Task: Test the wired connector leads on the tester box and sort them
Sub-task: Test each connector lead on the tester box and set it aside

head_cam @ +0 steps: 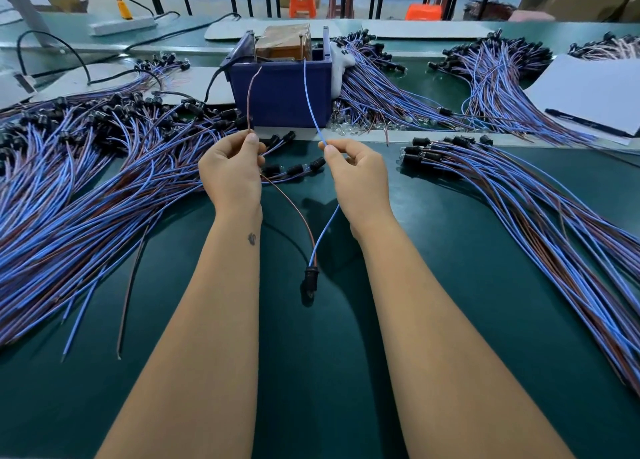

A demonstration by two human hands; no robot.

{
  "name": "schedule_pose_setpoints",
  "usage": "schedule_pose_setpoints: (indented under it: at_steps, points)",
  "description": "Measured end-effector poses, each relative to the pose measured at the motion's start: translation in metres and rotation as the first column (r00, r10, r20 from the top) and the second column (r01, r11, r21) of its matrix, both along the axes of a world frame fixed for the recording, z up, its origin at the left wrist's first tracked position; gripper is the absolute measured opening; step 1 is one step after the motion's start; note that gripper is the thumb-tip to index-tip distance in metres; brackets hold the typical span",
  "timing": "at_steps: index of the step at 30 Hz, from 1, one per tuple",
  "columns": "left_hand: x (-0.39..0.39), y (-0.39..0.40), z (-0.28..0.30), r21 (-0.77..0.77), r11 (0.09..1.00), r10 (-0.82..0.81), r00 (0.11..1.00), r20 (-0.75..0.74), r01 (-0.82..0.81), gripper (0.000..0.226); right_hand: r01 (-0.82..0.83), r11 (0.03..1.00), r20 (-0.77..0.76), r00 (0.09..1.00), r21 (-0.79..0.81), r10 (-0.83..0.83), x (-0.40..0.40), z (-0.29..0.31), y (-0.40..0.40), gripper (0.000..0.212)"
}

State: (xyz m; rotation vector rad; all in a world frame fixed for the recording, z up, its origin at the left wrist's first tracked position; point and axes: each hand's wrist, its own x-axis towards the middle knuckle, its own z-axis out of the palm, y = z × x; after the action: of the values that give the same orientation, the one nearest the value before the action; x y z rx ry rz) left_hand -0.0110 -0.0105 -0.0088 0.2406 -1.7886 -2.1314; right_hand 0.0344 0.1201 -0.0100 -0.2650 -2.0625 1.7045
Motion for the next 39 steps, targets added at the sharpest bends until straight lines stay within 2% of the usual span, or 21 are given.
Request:
schedule_pose_setpoints:
  at_steps: [9, 18, 39]
  points:
    - [0.0019, 0.0005, 0.0036, 0.049, 0.999, 0.005, 0.999, -0.039, -0.003, 0.01, -0.002, 1.0, 0.005, 1.0, -0.006, 0.002, -0.0019, -0.0022, -0.0003, 0.016]
    - [-0.0041, 0.0025, -0.0012, -0.054, 0.997, -0.047, 0.999, 0.002, 0.047, 0.01, -0.011, 1.0, 0.01, 1.0, -0.008, 0.011, -0.0012, -0.0021, 0.0001, 0.016]
    - [-0.0051, -0.0001, -0.0023, -0.047, 0.997, -0.068, 0.997, 0.024, 0.069, 0.01, -0.007, 1.0, 0.016, 1.0, 0.012, 0.007, -0.0009, -0.0004, -0.002, 0.015]
